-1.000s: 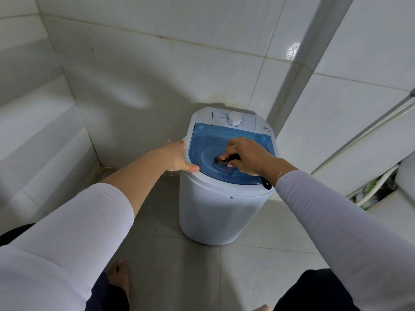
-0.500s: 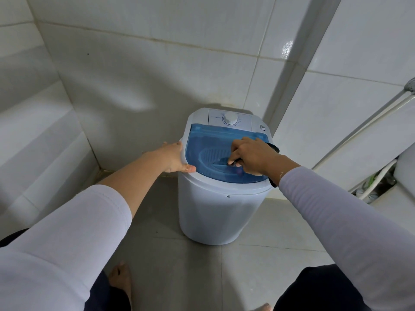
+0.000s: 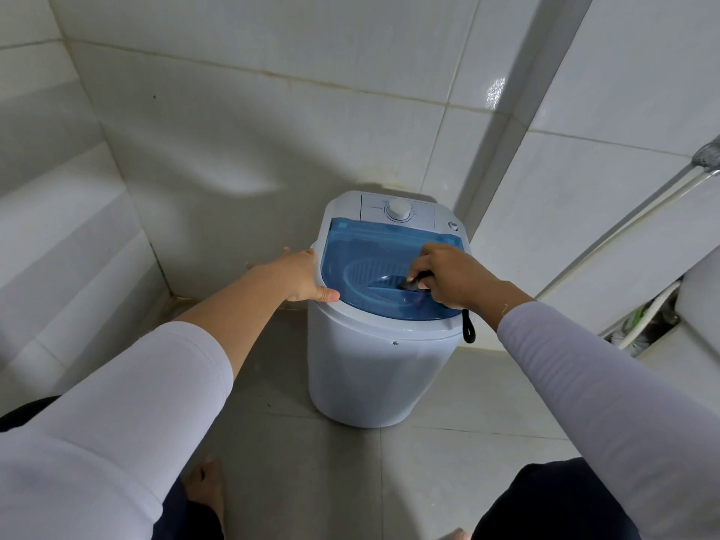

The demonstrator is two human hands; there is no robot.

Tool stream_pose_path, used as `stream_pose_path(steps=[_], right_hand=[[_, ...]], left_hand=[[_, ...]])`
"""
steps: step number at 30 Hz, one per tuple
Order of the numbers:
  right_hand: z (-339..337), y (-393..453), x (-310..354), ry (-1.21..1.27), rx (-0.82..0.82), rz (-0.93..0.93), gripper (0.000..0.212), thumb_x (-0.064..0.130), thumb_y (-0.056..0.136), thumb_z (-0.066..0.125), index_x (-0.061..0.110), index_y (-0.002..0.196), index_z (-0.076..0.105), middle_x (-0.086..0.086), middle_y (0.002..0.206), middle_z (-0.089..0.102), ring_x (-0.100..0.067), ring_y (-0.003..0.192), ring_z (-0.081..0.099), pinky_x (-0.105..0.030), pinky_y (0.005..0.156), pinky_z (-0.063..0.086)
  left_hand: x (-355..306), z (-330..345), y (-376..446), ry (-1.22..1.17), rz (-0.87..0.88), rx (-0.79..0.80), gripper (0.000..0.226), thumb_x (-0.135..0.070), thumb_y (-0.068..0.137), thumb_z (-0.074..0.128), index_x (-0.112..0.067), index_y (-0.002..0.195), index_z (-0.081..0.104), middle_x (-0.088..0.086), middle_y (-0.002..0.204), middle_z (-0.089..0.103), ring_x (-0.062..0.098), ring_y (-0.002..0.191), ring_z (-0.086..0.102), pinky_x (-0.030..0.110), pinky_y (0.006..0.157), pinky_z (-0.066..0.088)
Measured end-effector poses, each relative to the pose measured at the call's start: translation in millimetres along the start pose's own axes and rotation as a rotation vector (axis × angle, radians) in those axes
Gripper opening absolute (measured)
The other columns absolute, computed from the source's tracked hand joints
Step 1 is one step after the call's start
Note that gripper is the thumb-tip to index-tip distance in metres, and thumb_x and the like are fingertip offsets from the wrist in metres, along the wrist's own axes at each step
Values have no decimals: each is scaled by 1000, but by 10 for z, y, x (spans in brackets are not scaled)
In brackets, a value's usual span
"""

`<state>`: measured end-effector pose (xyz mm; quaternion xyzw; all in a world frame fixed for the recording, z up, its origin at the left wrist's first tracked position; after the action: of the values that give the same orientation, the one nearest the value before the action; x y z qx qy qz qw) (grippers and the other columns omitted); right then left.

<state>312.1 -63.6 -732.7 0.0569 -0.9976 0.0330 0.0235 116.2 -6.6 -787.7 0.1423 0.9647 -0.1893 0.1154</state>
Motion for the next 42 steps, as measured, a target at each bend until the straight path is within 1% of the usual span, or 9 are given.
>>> stream_pose_path(steps=[5,10,15,21,26,29,34,39,42], right_hand=[[-32,-53,-102,127,-80,79,22,9,88,56,15,105,69,-8,111,56,-27,104,53,-32,89,43],[-160,-115,-250,379,-285,258,24,10,88,56,16,107,68,-12,113,61,-28,107,55,-24,86,36],[-386,-60,-84,611,-295,230,22,14,87,61,20,107,66,0,106,63,-14,96,51,-24,85,36],[-277,-29,-72,559,-227,234,9,14,85,62,12,91,68,3,90,62,-13,85,54,-24,78,37],[-381,-42,-132,536,-253,200,9,14,84,62,10,88,70,3,88,64,-12,79,54,-23,75,40],[-411,-70,-107,514,-183,140,10,20,79,69,12,84,69,5,80,64,-4,67,54,-15,63,39],[-259,-131,-85,341,72,107,23,32,70,78,17,81,64,7,78,62,-8,72,57,-17,66,44],[-271,-153,-87,306,44,70,9,21,76,70,19,82,64,8,78,59,-12,81,57,-10,67,39],[-312,-155,-106,389,19,102,3,18,80,65,16,82,65,5,76,60,-13,78,56,-11,63,39]], left_hand=[[49,23,40,-12,-7,9,97,-63,77,61,-16,150,18,8,159,21,31,149,7,60,115,20],[72,78,13,19,-17,-2,94,-63,79,58,-16,149,18,8,159,21,31,149,8,62,114,19],[81,-109,-48,6,-12,-69,85,-60,80,60,-16,145,27,8,157,25,30,149,6,64,114,16],[-143,-43,-43,-31,81,-57,83,-46,83,66,-23,150,24,0,159,19,26,149,-1,64,114,14],[-439,-153,-91,-75,165,-140,53,-40,90,58,-33,141,42,-6,161,14,22,149,5,68,111,11],[-644,-210,-120,-120,216,-223,42,-37,90,59,-32,131,53,-6,157,27,20,146,19,65,112,12],[-945,-218,-142,-147,310,-320,33,-43,80,70,-29,109,64,-7,135,51,18,133,39,56,112,22],[-1079,-151,-121,-202,309,-356,43,-55,68,75,-23,96,69,-8,120,58,15,121,47,54,105,31],[-1092,-162,-133,-269,303,-416,35,-53,73,72,-22,91,70,-8,115,62,15,116,51,55,103,33]])
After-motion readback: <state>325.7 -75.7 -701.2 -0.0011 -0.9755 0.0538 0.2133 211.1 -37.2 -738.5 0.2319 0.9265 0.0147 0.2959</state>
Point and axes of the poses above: each hand's wrist, its own y-axis towards the middle knuckle, its own z-axis out of the palm, x = y × z, the point moved 8 cm from there along y, towards the middle knuckle
